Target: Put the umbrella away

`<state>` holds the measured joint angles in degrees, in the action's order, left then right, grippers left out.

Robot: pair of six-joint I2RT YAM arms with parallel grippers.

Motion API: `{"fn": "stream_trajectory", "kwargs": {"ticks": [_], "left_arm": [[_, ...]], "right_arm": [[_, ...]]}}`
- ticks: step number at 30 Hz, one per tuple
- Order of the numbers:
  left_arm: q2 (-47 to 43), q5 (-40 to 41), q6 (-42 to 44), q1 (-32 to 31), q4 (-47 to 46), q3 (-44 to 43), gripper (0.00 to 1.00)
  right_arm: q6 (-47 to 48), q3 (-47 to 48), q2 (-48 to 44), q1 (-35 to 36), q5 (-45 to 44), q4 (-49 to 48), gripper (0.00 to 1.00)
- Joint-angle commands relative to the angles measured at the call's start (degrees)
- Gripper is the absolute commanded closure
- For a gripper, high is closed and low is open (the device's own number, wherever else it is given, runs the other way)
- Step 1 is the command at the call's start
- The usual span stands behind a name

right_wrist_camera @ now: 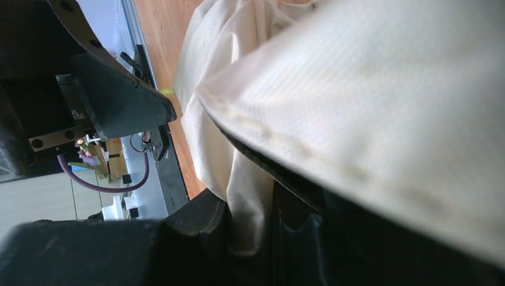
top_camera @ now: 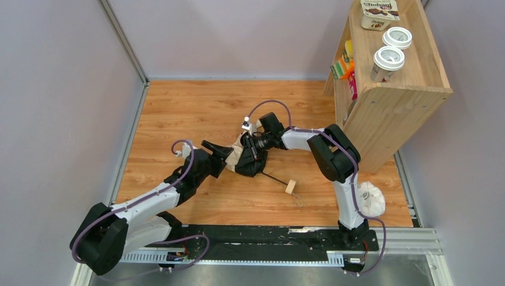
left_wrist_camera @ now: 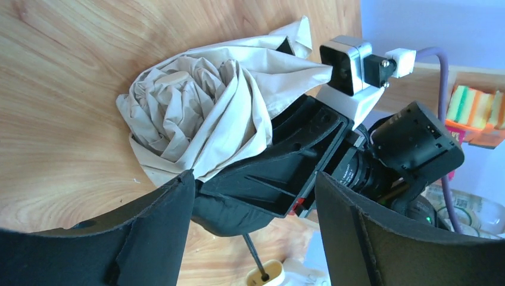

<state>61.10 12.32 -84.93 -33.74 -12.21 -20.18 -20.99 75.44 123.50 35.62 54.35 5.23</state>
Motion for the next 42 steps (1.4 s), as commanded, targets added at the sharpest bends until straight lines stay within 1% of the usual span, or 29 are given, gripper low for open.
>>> {"fn": "stream_trajectory", "kwargs": {"ticks": [1, 4, 9, 12, 15, 17, 19, 22, 24, 25, 28, 29, 30, 31, 33, 34, 35, 36, 38, 40, 41, 42], "left_arm": [[-0.2, 0.4, -5.9, -0.2, 4.4, -1.3, 0.20], [4.9, -2.2, -8.1, -0.2, 4.5, -4.4, 0.20], [10.3, -0.5, -7.4, -0.2, 5.0, -7.9, 0.20], [14.5, -2.5, -9.0, -0.2, 7.2, -9.9, 0.20], [21.2, -4.9, -12.0, -0.2, 9.2, -10.4, 0.20], [24.2, -4.7, -13.0, -0.1, 8.7, -9.8, 0.20], [25.7, -3.0, -11.5, -0.1, 8.3, -9.5, 0.19], [26.4, -2.8, -8.3, 0.4, 8.4, -9.3, 0.19], [27.3, -4.9, -6.6, 0.5, 7.8, -9.5, 0.19], [28.4, -7.0, -6.0, 1.0, 8.4, -10.2, 0.19], [29.8, -7.2, -2.8, 1.8, 10.7, -10.2, 0.19], [29.9, -7.6, -3.1, 2.2, 9.7, -8.7, 0.19], [30.7, -8.0, -3.5, 2.3, 6.2, -7.7, 0.19], [31.4, -9.3, -3.3, 2.4, 4.7, -7.0, 0.19], [34.0, -11.9, -3.0, 3.0, 3.7, -7.1, 0.19], [35.8, -13.2, -0.9, 3.3, 2.4, -7.2, 0.19], [36.4, -14.8, 0.1, 4.0, 3.1, -8.2, 0.19], [37.1, -15.5, 1.6, 4.7, 4.3, -8.6, 0.20], [36.5, -15.0, 2.0, 5.4, 2.2, -7.8, 0.23], [35.8, -13.8, 2.7, 5.5, 1.1, -6.8, 0.29], [35.7, -12.6, 3.4, 5.6, 2.0, -7.1, 0.35], [35.8, -12.5, 3.5, 5.7, 2.9, -7.0, 0.40]], "right_arm": [[1.4, -2.2, 2.0, 1.4, -9.8, 11.0, 1.00], [1.7, -2.5, 1.6, 1.7, -9.9, 10.9, 1.00], [2.5, -2.3, 1.0, 2.4, -10.2, 11.6, 1.00], [3.0, -2.2, 0.8, 2.6, -9.7, 11.4, 1.00], [4.1, -2.2, 0.2, 3.1, -8.5, 10.5, 1.00], [5.9, -2.9, -0.9, 3.5, -6.6, 9.3, 1.00], [8.3, -3.9, -2.1, 3.8, -4.8, 8.4, 1.00], [13.6, -3.9, -3.4, 4.9, -6.1, 11.1, 1.00], [16.7, -3.7, -3.7, 5.9, -5.9, 12.6, 1.00], [18.3, -3.9, -4.2, 6.5, -7.0, 13.1, 1.00], [20.6, -4.1, -5.4, 8.8, -12.2, 15.0, 1.00], [22.4, -4.5, -5.8, 9.5, -13.5, 14.9, 1.00], [22.8, -4.7, -5.9, 10.2, -14.3, 15.0, 1.00], [23.1, -4.7, -6.1, 10.5, -15.0, 15.0, 1.00], [24.1, -4.7, -6.2, 10.7, -15.1, 15.9, 1.00], [24.7, -4.5, -6.2, 10.8, -14.7, 16.4, 1.00], [24.9, -4.9, -6.4, 10.8, -15.1, 16.4, 1.00], [25.0, -5.2, -6.8, 10.4, -15.3, 16.4, 1.00], [24.8, -5.7, -7.6, 10.2, -13.1, 15.9, 1.00], [24.8, -5.7, -8.4, 10.4, -12.3, 15.5, 1.00], [24.9, -5.1, -8.4, 10.6, -11.7, 15.6, 1.00], [24.9, -4.7, -8.3, 10.8, -11.5, 15.8, 1.00]]}}
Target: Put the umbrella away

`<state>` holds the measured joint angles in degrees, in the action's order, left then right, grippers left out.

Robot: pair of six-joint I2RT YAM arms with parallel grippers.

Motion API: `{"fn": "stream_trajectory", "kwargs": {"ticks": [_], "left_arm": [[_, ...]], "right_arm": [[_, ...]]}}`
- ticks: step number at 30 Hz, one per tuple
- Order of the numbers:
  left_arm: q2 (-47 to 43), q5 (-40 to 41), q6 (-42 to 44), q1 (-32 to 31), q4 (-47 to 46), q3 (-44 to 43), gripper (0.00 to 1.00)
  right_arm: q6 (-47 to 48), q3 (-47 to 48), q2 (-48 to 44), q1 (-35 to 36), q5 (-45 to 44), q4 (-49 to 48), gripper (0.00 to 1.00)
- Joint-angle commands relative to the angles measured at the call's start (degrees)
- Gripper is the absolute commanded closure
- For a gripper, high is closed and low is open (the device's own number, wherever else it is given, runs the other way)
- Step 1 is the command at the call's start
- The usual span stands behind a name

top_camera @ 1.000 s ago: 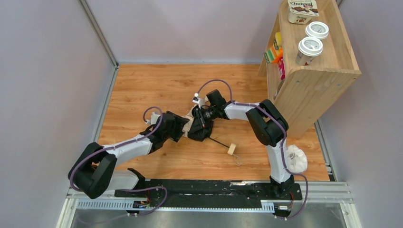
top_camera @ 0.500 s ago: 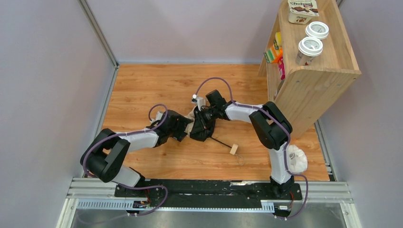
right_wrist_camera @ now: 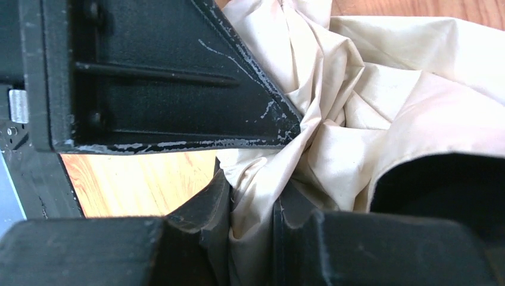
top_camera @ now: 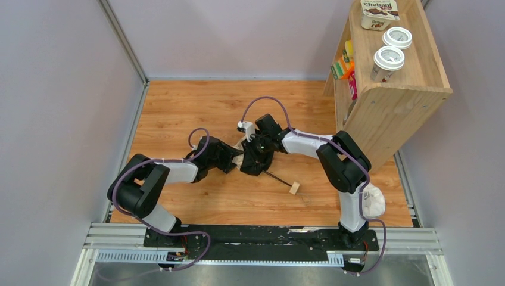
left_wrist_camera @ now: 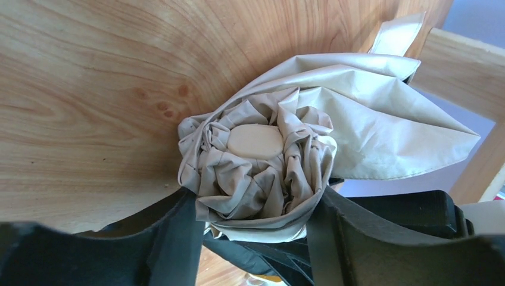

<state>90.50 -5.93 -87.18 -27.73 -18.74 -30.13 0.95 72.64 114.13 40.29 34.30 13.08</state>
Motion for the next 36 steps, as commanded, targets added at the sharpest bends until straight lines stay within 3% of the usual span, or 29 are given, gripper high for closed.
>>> {"fn": "stream_trajectory", "kwargs": {"ticks": [1, 3, 5, 10, 11, 12, 16, 22, 23, 26, 31, 36], "left_arm": [[6.5, 7.2, 6.5, -0.1, 8.7, 3.1, 0.50], [7.7, 7.3, 7.0, 0.2, 7.5, 3.1, 0.69], [8.6, 7.6, 8.3, 0.2, 10.1, 1.3, 0.81], [9.1, 7.3, 9.3, 0.2, 11.4, 0.0, 1.00], [8.9, 7.3, 9.4, 0.2, 12.1, -0.1, 1.00], [8.8, 7.0, 9.7, 0.2, 12.4, -0.4, 1.00], [8.5, 6.3, 9.4, 0.3, 16.6, -2.1, 1.00], [8.8, 4.9, 9.9, 0.2, 21.5, -4.0, 1.00], [8.8, 4.7, 9.9, 0.2, 21.7, -4.2, 1.00], [8.9, 4.4, 10.2, 0.3, 23.0, -4.8, 1.00], [8.7, 3.8, 9.5, 0.2, 23.0, -4.6, 1.00], [8.3, 3.4, 9.7, 0.2, 23.5, -4.6, 1.00]], "right_arm": [[3.4, -1.5, 1.3, 6.3, 9.2, 8.2, 1.00], [3.5, -1.1, 1.6, 6.5, 10.1, 8.5, 1.00], [3.5, -0.7, 1.9, 6.5, 10.5, 8.6, 1.00], [1.8, 0.0, 2.1, 6.3, 8.0, 9.1, 1.00], [1.0, 0.4, 2.1, 6.3, 6.2, 9.3, 1.00], [0.0, 1.2, 1.9, 6.3, 4.0, 10.3, 0.93], [-2.6, 3.8, -0.1, 7.0, -8.5, 13.9, 0.50], [-1.3, 5.1, -5.8, 10.8, -31.1, 14.9, 0.20], [-1.3, 5.0, -6.1, 11.8, -34.3, 14.3, 0.11], [2.4, 3.7, -6.5, 15.6, -47.7, 12.1, 0.01], [2.3, 2.2, -4.4, 18.9, -57.6, 8.1, 0.10], [2.1, -0.7, -2.3, 18.8, -59.6, 3.4, 0.46]]}}
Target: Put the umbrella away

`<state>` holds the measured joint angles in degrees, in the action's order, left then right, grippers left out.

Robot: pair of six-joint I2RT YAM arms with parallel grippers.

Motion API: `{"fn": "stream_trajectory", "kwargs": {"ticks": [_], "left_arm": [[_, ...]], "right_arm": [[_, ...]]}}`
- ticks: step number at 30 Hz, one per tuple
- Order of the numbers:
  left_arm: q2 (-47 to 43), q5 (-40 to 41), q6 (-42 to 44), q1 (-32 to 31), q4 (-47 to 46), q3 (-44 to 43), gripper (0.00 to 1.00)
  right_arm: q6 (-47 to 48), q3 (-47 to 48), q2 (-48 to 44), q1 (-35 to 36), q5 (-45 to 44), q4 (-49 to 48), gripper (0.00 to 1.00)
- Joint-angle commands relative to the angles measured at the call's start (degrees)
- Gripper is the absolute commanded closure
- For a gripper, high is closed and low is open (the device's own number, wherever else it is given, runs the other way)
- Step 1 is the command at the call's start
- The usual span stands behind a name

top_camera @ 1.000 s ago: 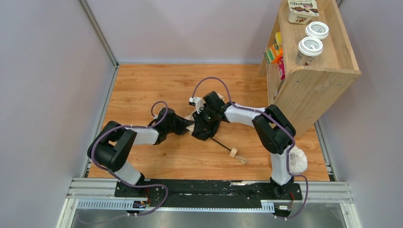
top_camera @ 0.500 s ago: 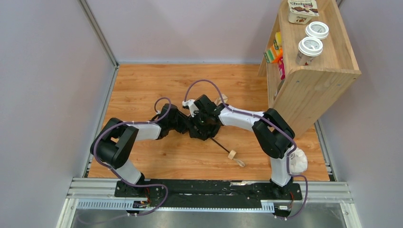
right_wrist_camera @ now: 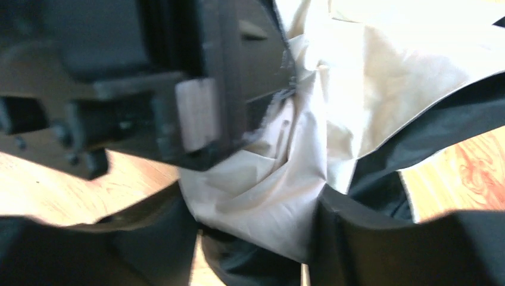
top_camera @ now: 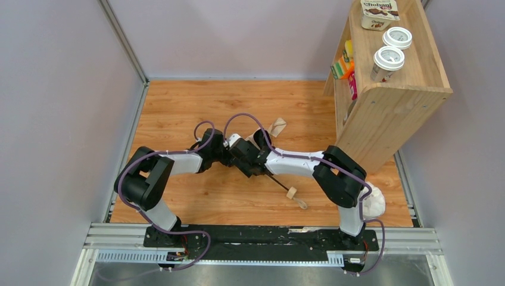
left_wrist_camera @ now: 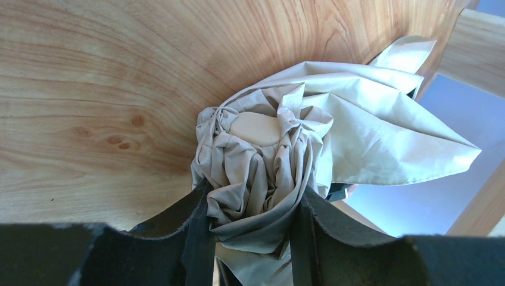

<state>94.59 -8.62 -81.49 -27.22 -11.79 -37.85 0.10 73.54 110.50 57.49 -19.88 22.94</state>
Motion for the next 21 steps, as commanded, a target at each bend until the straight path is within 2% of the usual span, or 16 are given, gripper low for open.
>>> {"fn": "stream_trajectory", "kwargs": {"ticks": [1, 4, 6, 8, 9, 10, 11, 15, 18, 21], "left_arm": [[4.3, 5.7, 4.1, -0.3, 16.5, 3.2, 1.00], [2.9, 5.5, 5.8, -0.2, 15.5, 3.0, 1.00], [1.5, 6.4, 9.2, -0.3, 15.2, 2.2, 1.00], [-0.7, 7.0, 12.3, -0.2, 14.5, 2.2, 0.82], [-1.3, 6.7, 12.8, 0.1, 12.2, 2.6, 0.62], [-2.6, 6.1, 12.7, 0.1, 10.6, 3.8, 0.52], [-3.2, 5.9, 12.6, 0.2, 8.4, 4.3, 0.21], [-5.5, 5.0, 12.0, 0.2, 8.4, 4.7, 0.21], [-5.9, 6.5, 9.3, 0.2, 11.5, 4.2, 0.20], [-4.2, 7.1, 7.6, 0.3, 10.7, 3.9, 0.20]], "right_arm": [[3.2, -1.1, 2.1, 1.4, -4.5, -6.0, 0.55], [1.9, -1.1, 3.4, 0.3, 0.0, -4.4, 1.00], [0.3, -2.8, 3.3, -1.4, 7.1, -4.0, 1.00], [-2.6, -5.1, 3.2, -3.1, 14.3, -3.6, 1.00], [-3.5, -6.6, 2.9, -4.0, 17.6, -4.2, 1.00], [-4.5, -8.6, 2.3, -4.8, 21.9, -5.3, 1.00], [-5.4, -10.3, 1.6, -5.8, 25.6, -7.0, 1.00], [-9.8, -13.9, 0.3, -10.5, 39.6, -12.3, 1.00], [-12.1, -14.3, -0.1, -12.9, 47.8, -16.0, 1.00], [-13.2, -13.2, 0.7, -14.0, 53.9, -17.5, 1.00]]}}
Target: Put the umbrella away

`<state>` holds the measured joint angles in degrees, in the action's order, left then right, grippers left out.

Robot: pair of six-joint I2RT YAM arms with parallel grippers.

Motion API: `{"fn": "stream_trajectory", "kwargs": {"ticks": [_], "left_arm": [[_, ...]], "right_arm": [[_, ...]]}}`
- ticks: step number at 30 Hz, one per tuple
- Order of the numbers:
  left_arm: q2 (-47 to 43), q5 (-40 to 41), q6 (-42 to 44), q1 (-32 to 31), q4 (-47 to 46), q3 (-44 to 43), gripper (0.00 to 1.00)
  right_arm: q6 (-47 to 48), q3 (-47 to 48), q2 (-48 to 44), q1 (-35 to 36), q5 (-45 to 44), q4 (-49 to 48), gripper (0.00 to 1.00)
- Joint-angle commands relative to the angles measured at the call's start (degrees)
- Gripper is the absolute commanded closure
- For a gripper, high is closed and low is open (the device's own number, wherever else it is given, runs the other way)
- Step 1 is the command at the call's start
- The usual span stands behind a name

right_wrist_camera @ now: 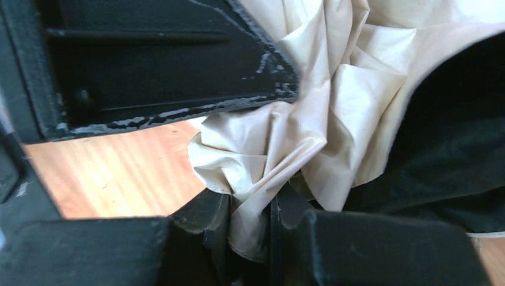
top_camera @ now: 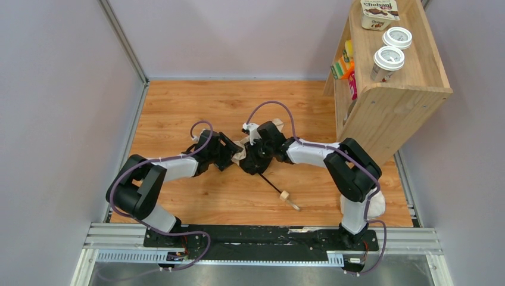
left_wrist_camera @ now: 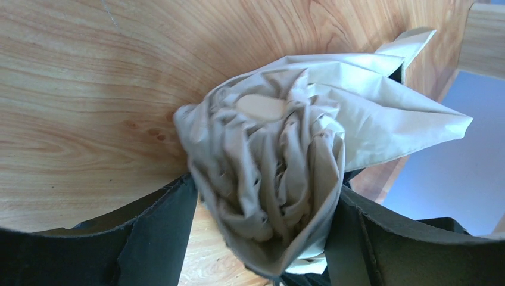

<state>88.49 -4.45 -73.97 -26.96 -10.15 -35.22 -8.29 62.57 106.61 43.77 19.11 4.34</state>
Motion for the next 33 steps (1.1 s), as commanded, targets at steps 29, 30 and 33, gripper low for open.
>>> {"fn": "stream_trajectory", "kwargs": {"ticks": [29, 30, 33], "left_arm": [[12.9, -0.2, 4.6, 0.3, 14.5, -1.6, 1.00], [12.6, -0.2, 4.3, 0.3, 14.8, -1.6, 1.00], [12.2, -0.6, 3.1, 0.2, 17.5, -2.3, 1.00]], "right_arm": [[0.5, 13.1, 3.9, -1.6, 10.3, 21.1, 0.69], [0.3, 13.8, 2.7, -0.8, 5.5, 22.5, 0.56], [0.8, 16.0, 0.0, 1.1, -4.0, 25.9, 0.35]]}}
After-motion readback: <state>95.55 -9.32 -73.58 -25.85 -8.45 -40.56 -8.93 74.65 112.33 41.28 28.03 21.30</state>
